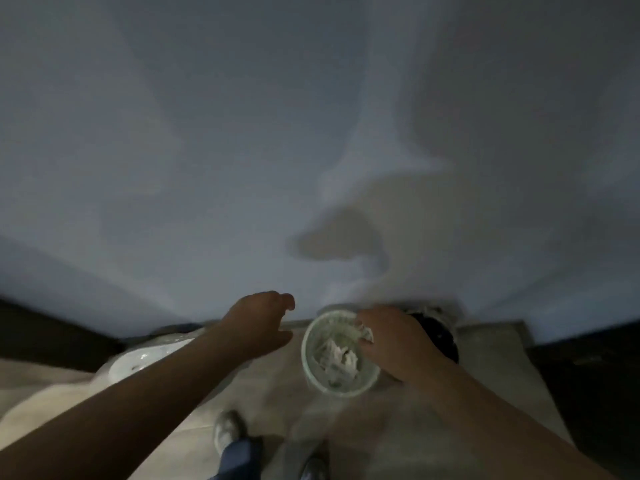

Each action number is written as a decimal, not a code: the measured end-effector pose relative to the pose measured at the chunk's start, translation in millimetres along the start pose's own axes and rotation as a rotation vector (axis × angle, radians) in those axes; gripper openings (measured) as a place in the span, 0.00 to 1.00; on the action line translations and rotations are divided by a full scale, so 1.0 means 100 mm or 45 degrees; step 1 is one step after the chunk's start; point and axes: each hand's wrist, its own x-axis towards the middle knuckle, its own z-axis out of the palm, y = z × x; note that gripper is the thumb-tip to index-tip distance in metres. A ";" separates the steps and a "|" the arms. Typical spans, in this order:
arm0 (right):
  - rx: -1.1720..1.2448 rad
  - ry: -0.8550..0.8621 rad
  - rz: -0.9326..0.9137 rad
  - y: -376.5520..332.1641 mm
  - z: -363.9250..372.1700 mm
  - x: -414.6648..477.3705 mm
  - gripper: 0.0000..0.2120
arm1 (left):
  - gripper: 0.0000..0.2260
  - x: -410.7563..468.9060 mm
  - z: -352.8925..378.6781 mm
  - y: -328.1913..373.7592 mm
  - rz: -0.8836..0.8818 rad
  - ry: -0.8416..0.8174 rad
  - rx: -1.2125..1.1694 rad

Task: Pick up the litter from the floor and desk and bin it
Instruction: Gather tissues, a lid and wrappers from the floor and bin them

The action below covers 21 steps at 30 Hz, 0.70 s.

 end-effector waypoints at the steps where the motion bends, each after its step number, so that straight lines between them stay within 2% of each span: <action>1: 0.020 0.017 -0.069 -0.12 -0.16 -0.05 0.15 | 0.20 -0.19 -0.10 0.04 -0.035 0.036 -0.002; 6: -0.027 0.084 -0.403 -0.95 -0.76 -0.13 0.19 | 0.21 -1.13 -0.48 0.00 -0.262 0.212 0.010; 10: -0.113 0.078 -0.664 -1.70 -0.94 -0.17 0.20 | 0.19 -1.92 -0.63 -0.26 -0.508 0.294 -0.039; 16: -0.219 0.012 -1.012 -2.96 -0.85 -0.40 0.21 | 0.19 -3.21 -0.57 -0.65 -0.923 0.455 -0.177; 21: -0.295 -0.050 -1.262 -4.01 -0.60 -0.88 0.18 | 0.19 -4.32 -0.31 -0.79 -1.155 0.626 -0.230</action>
